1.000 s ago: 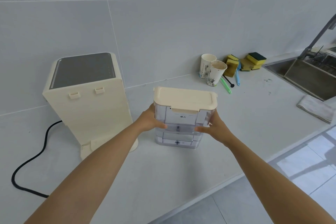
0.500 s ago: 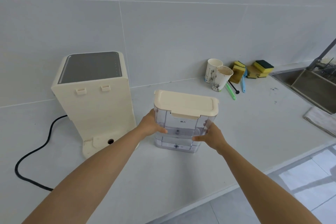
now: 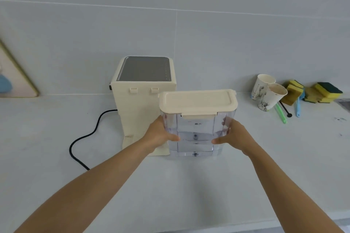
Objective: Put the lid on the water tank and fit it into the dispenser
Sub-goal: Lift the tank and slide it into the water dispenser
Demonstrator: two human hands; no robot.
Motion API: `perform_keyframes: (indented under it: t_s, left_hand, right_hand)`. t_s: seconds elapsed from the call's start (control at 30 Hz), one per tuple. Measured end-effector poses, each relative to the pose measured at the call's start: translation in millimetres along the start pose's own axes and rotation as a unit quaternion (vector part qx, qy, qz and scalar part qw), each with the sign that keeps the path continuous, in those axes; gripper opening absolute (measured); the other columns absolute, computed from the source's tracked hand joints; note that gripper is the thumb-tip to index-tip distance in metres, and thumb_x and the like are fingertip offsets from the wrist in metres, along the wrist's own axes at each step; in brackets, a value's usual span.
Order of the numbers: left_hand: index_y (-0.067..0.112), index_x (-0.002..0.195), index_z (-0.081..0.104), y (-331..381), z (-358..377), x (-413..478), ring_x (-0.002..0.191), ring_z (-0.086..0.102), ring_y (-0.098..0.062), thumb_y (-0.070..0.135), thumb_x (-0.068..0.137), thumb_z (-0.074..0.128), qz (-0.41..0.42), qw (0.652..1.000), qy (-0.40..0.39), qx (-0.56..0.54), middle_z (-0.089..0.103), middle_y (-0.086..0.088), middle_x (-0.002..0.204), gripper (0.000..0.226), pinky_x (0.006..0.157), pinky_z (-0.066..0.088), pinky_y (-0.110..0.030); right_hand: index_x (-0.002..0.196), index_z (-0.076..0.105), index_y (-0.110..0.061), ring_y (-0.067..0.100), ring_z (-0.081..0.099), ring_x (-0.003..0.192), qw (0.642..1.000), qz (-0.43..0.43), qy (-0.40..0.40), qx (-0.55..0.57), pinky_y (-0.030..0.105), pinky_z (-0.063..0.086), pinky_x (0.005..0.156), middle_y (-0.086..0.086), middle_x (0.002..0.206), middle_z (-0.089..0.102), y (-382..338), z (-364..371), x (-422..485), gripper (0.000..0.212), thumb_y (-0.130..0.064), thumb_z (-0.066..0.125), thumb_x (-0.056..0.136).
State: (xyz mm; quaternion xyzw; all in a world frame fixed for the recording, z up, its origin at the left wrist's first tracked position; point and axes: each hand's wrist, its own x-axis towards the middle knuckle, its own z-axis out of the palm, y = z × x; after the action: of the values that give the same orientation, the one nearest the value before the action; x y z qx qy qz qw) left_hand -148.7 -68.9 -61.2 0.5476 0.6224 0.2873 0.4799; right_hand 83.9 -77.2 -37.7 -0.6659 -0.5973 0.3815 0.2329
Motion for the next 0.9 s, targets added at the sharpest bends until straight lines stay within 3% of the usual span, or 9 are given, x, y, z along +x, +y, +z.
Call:
perform_keyframes:
  t_s: [0.1,0.2,0.33,0.43,0.53,0.6,0.67,0.77,0.9]
  left_hand:
    - [-0.003,0.119,0.048,10,-3,-10,0.112,0.059,-0.027,0.002,0.063,0.080,0.011,1.000,0.000,-0.002,0.057,-0.007,0.120,0.065,0.100,0.046,-0.041]
    - [0.006,0.113,0.053,19,-12,-12,0.112,0.057,-0.031,-0.001,0.063,0.079,0.019,1.000,-0.010,0.006,0.062,-0.016,0.116,0.057,0.100,0.046,-0.043]
    - [0.013,0.083,0.046,28,-21,-17,0.091,0.055,-0.017,-0.008,0.069,0.073,0.013,1.000,-0.007,-0.001,0.052,0.012,0.085,0.037,0.076,0.047,-0.026]
    - [0.011,0.110,0.050,35,-30,-20,0.072,0.052,-0.010,-0.011,0.071,0.070,0.005,1.000,-0.020,-0.001,0.048,0.008,0.073,0.050,0.066,0.045,-0.023]
    - [0.002,0.124,0.048,37,-50,-18,0.081,0.054,-0.018,-0.014,0.069,0.070,-0.029,1.000,-0.005,-0.007,0.053,0.002,0.074,0.061,0.074,0.046,-0.029]
    - [0.003,0.124,0.051,37,-62,-14,0.090,0.057,-0.021,-0.014,0.067,0.071,-0.039,0.999,-0.004,-0.020,0.062,-0.006,0.091,0.062,0.074,0.046,-0.028]
    - [0.006,0.128,0.049,38,-68,-11,0.107,0.056,-0.027,-0.015,0.066,0.071,-0.051,0.998,0.005,-0.031,0.062,-0.012,0.114,0.068,0.080,0.046,-0.029]
    - [0.004,0.131,0.043,40,-72,-8,0.112,0.052,-0.027,-0.016,0.068,0.069,-0.065,0.997,0.012,-0.046,0.056,-0.012,0.125,0.071,0.086,0.043,-0.030]
    - [-0.001,0.132,0.039,37,-73,-4,0.100,0.046,-0.022,-0.017,0.070,0.067,-0.077,0.996,0.014,-0.051,0.050,-0.004,0.110,0.070,0.079,0.042,-0.029]
  right_hand:
    - [0.100,0.044,-0.010,0.023,0.048,0.099,1.000,0.001,0.000,-0.005,0.029,0.037,0.076,0.002,0.107,0.046,1,-3,0,0.056,-0.010,0.083,0.059]
    - [0.098,0.045,-0.008,0.026,0.052,0.100,1.000,0.008,0.006,-0.003,0.030,0.040,0.074,0.005,0.109,0.051,-4,-1,-2,0.054,-0.012,0.083,0.059]
    - [0.120,0.046,-0.004,0.026,0.052,0.107,1.000,0.001,-0.003,0.003,0.031,0.040,0.084,0.008,0.121,0.054,-9,4,-1,0.073,-0.014,0.083,0.058]
    - [0.127,0.042,-0.002,0.025,0.047,0.112,1.000,0.002,-0.004,0.020,0.029,0.036,0.086,0.004,0.116,0.047,-17,10,0,0.077,-0.013,0.082,0.062]
    - [0.112,0.054,-0.005,0.026,0.055,0.109,1.000,-0.011,-0.008,0.020,0.029,0.044,0.082,0.003,0.108,0.058,-35,21,8,0.061,-0.013,0.083,0.059]
    - [0.086,0.058,-0.013,0.024,0.058,0.095,0.999,-0.019,-0.008,0.032,0.024,0.046,0.068,0.001,0.093,0.063,-45,28,13,0.038,-0.007,0.083,0.058]
    - [0.075,0.056,-0.020,0.023,0.058,0.091,0.998,-0.026,-0.011,0.051,0.022,0.043,0.062,-0.001,0.087,0.063,-51,33,17,0.034,-0.003,0.081,0.058]
    - [0.105,0.061,-0.009,0.025,0.059,0.098,0.998,-0.022,-0.017,0.047,0.028,0.043,0.075,0.004,0.101,0.064,-55,38,22,0.052,-0.006,0.082,0.058]
    - [0.111,0.059,-0.006,0.024,0.057,0.100,0.999,-0.007,-0.013,0.051,0.030,0.042,0.079,0.008,0.111,0.065,-55,47,27,0.058,-0.005,0.081,0.058]
